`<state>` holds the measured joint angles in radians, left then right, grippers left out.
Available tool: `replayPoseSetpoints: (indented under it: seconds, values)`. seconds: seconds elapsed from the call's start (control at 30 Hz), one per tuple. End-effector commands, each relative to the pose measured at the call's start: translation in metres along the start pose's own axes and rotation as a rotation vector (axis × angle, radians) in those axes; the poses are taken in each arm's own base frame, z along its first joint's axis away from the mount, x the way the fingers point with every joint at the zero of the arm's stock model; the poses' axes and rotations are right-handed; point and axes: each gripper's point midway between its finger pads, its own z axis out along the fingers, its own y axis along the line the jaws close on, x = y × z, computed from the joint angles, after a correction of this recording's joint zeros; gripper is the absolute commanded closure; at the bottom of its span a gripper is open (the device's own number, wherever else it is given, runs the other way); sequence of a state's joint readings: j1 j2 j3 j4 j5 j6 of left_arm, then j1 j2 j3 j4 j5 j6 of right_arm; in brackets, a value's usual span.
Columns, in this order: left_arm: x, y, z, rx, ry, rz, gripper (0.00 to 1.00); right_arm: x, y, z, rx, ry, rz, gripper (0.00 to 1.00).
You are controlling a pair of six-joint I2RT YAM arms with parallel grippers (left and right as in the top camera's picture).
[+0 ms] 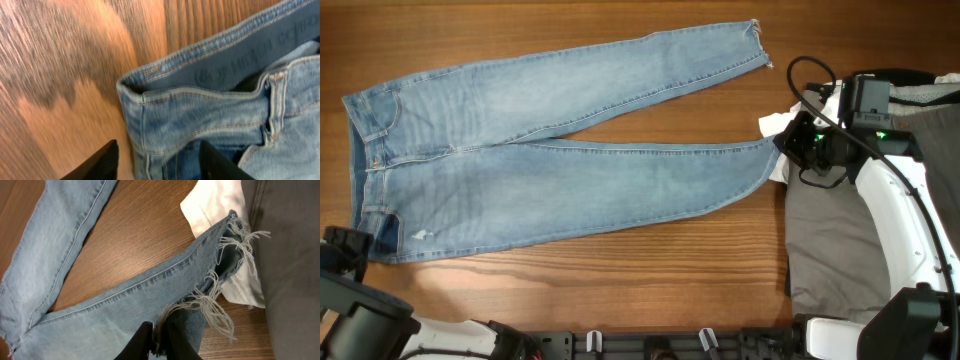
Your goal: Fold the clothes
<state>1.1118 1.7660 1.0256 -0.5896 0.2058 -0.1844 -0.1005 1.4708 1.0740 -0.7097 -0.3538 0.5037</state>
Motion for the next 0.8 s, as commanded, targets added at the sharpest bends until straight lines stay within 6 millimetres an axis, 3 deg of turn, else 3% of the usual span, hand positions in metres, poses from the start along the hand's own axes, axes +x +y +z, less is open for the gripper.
replayPoseSetpoints:
  seconds: [0.0, 0.17, 0.43, 0.5, 0.57, 0.6, 0.77]
  values:
    - [-0.012, 0.014, 0.003, -0.023, -0.039, -0.006, 0.50, -0.004, -0.001, -0.001, 0.017, -0.021, -0.017, 0.87]
    - [-0.023, 0.026, 0.004, -0.025, -0.074, -0.036, 0.51, -0.006, 0.000, -0.001, 0.013, -0.027, -0.020, 0.87]
    - [0.001, 0.030, 0.043, 0.003, 0.055, -0.062, 0.53, -0.006, 0.000, -0.001, 0.013, -0.026, -0.019, 0.86]
    - [-0.002, 0.024, 0.043, 0.036, 0.048, -0.060, 0.66, -0.005, 0.000, -0.001, 0.013, -0.026, -0.019, 0.86]
    - [-0.003, 0.013, 0.042, 0.101, 0.050, -0.058, 0.92, -0.006, 0.000, -0.001, 0.013, -0.026, -0.022, 0.86]
    - [-0.002, 0.011, 0.042, 0.116, 0.053, -0.058, 0.96, -0.006, 0.000, -0.001, 0.013, -0.027, -0.034, 0.87]
    - [0.011, -0.001, 0.034, 0.181, 0.113, -0.080, 0.96, -0.006, -0.002, -0.004, 0.026, -0.036, -0.069, 0.86]
